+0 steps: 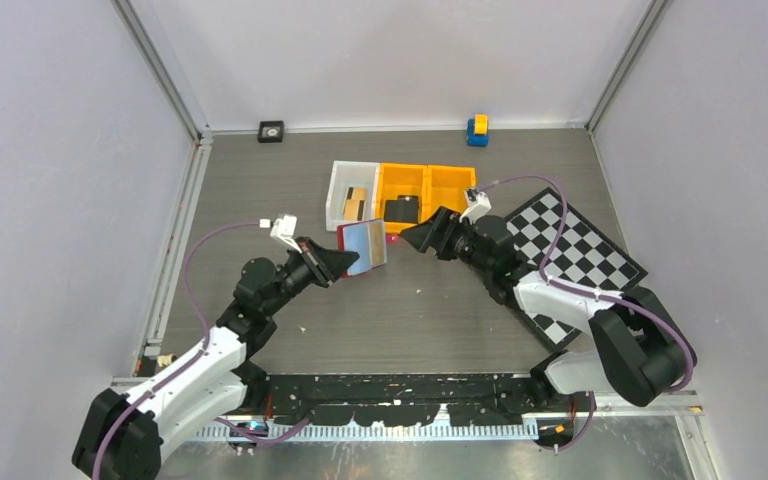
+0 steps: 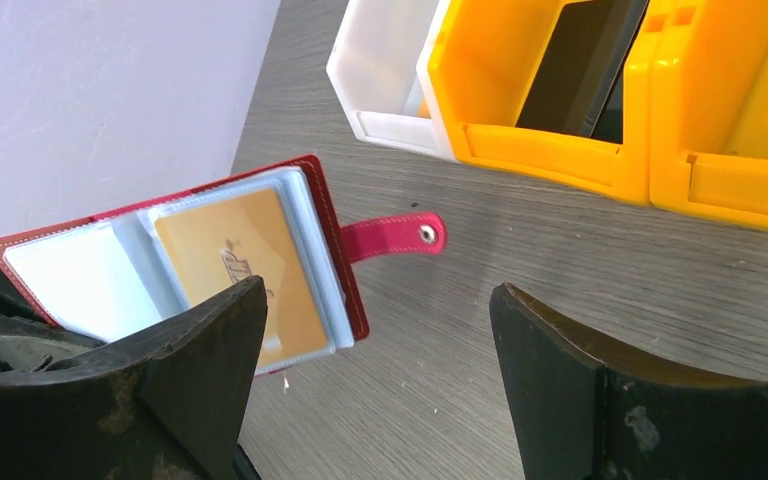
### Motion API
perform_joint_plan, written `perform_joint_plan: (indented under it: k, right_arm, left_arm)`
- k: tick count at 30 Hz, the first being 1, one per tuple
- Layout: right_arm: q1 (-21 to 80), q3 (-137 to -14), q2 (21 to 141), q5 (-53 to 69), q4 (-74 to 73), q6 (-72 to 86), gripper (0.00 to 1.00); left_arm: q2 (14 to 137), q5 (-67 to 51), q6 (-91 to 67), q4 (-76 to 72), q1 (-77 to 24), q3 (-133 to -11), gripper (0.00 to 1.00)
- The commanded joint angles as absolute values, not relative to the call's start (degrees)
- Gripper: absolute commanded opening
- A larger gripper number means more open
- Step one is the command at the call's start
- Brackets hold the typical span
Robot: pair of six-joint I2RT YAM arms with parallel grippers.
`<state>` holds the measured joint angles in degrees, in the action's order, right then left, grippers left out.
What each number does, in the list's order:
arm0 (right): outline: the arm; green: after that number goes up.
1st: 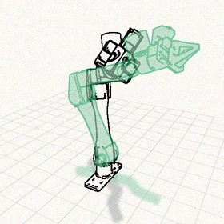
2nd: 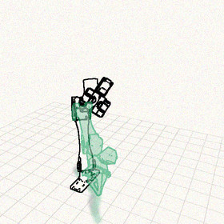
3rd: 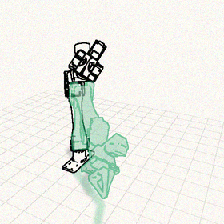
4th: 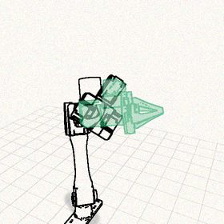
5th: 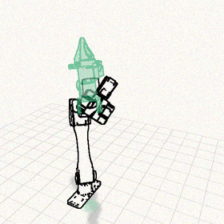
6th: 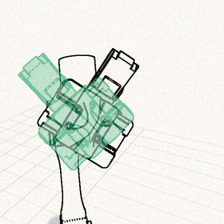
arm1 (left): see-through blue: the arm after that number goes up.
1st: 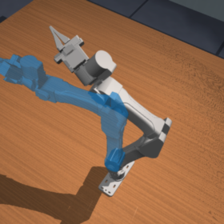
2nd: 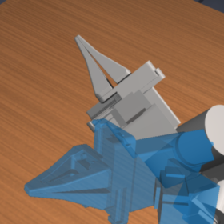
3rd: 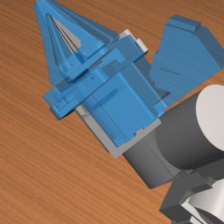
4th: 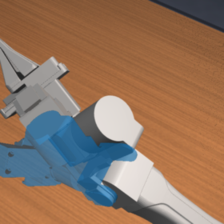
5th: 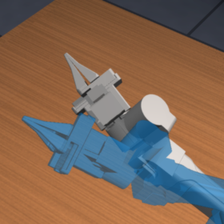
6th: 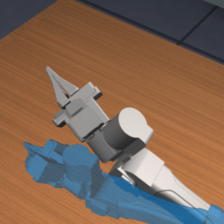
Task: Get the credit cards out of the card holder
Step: Remove the credit card from the card holder.
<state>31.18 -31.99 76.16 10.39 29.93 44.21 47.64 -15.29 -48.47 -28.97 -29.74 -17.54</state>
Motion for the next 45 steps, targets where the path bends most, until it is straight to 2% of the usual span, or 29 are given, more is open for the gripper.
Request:
perform_joint_plan:
  k: [1, 9, 18, 28, 31, 39, 45]
  right_arm:
    - [30.5, -29.3, 77.1, 10.9, 40.4, 48.4, 0.87]
    - [29.7, -29.2, 81.1, 16.6, 48.1, 54.3, 0.87]
    - [27.9, -28.0, 87.9, 24.2, 62.9, 60.0, 0.87]
    - [27.7, -28.6, 93.3, 28.1, 71.6, 64.3, 0.87]
    - [27.8, -28.8, 94.2, 28.6, 72.9, 65.0, 0.87]
    - [27.8, -29.3, 97.0, 30.4, 78.9, 69.0, 0.87]
    - [27.8, -28.9, 96.4, 30.9, 82.4, 71.7, 0.87]
  left_arm:
    - [44.3, -10.1, -46.8, -30.2, -29.7, -16.5, 0.00]
    - [47.4, -16.4, -48.5, -35.4, -28.2, -17.4, 0.00]
    - [58.0, -31.2, -64.0, -57.8, -18.9, -15.4, 0.00]
    - [71.5, -39.3, -78.1, -80.8, -17.8, -18.2, 0.00]
    - [73.7, -40.7, -79.7, -82.0, -17.7, -19.4, 0.00]
    - [68.3, -40.9, -78.1, -79.5, -17.7, -19.4, 0.00]
    - [68.7, -40.7, -77.8, -78.9, -17.7, -19.4, 0.00]
